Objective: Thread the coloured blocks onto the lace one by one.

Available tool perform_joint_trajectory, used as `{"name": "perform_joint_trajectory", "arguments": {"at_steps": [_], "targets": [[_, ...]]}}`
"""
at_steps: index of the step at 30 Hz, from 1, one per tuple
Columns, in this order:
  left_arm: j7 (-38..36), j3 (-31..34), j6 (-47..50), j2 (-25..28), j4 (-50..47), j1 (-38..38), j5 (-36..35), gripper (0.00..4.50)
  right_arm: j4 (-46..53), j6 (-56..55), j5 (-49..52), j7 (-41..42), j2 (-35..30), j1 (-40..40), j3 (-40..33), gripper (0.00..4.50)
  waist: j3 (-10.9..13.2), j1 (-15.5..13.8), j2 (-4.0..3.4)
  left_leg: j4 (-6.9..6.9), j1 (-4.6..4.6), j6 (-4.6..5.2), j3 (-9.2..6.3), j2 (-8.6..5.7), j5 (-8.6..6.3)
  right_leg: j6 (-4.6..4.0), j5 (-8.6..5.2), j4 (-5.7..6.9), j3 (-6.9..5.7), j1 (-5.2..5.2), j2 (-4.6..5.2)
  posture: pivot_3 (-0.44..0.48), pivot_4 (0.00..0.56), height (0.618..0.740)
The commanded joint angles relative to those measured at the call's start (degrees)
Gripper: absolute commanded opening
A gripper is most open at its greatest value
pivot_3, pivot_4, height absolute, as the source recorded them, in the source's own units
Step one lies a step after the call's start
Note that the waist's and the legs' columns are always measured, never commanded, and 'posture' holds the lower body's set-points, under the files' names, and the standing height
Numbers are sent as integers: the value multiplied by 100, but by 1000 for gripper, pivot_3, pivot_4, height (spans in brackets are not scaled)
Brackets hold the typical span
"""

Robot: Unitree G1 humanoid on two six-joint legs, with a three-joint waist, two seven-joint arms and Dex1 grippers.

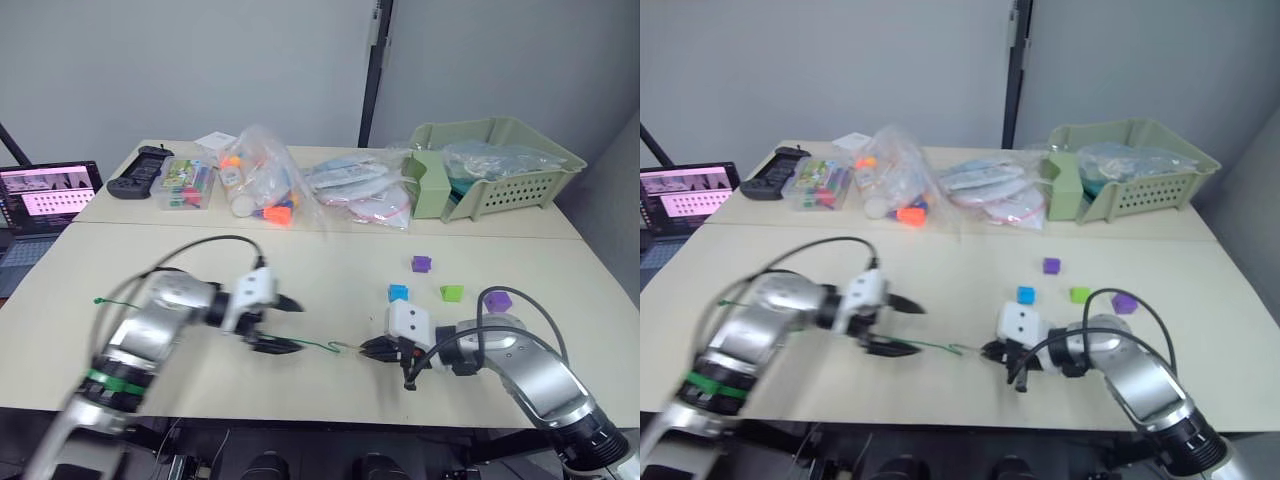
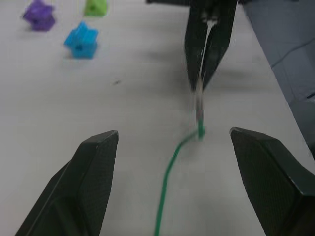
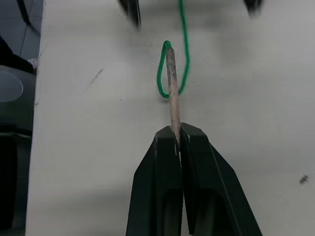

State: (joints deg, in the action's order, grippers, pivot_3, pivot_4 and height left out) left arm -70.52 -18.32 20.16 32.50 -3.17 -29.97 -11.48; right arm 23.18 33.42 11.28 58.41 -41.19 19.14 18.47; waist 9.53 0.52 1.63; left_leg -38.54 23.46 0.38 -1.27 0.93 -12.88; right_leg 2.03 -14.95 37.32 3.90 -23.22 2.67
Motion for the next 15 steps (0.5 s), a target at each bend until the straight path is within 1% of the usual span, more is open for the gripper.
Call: {"name": "perform_joint_trajectory", "arguments": {"at_steps": [1,4,10,13,15], "targets": [[208,-115,-60,14,-239,-130,274,3804,179,93,-68,-75,-87,82,-38,0,0,45,0,1,-3,0,0,2,0,0,0,1,1,0,-2,0,150,740],[253,-493,85,-100,-460,-35,435,3804,228,177,-57,-102,-84,121,-48,0,0,43,0,6,-16,0,0,2,0,-2,-1,21,2,-1,-3,0,150,740],[325,-542,262,-188,-564,-114,412,3804,318,280,-25,-163,-72,107,-50,0,0,24,0,1,-13,0,1,1,0,-1,-2,19,4,-1,-3,0,150,740],[355,-582,307,-228,-556,-140,442,2958,318,301,-22,-183,-51,123,-50,0,0,22,0,0,-13,0,1,0,0,0,-2,19,4,0,-2,0,150,740],[363,-595,316,-239,-554,-154,456,2318,320,306,-22,-184,-50,124,-49,0,0,24,0,0,-13,0,1,0,0,0,-2,19,4,0,-2,0,150,740]]}}
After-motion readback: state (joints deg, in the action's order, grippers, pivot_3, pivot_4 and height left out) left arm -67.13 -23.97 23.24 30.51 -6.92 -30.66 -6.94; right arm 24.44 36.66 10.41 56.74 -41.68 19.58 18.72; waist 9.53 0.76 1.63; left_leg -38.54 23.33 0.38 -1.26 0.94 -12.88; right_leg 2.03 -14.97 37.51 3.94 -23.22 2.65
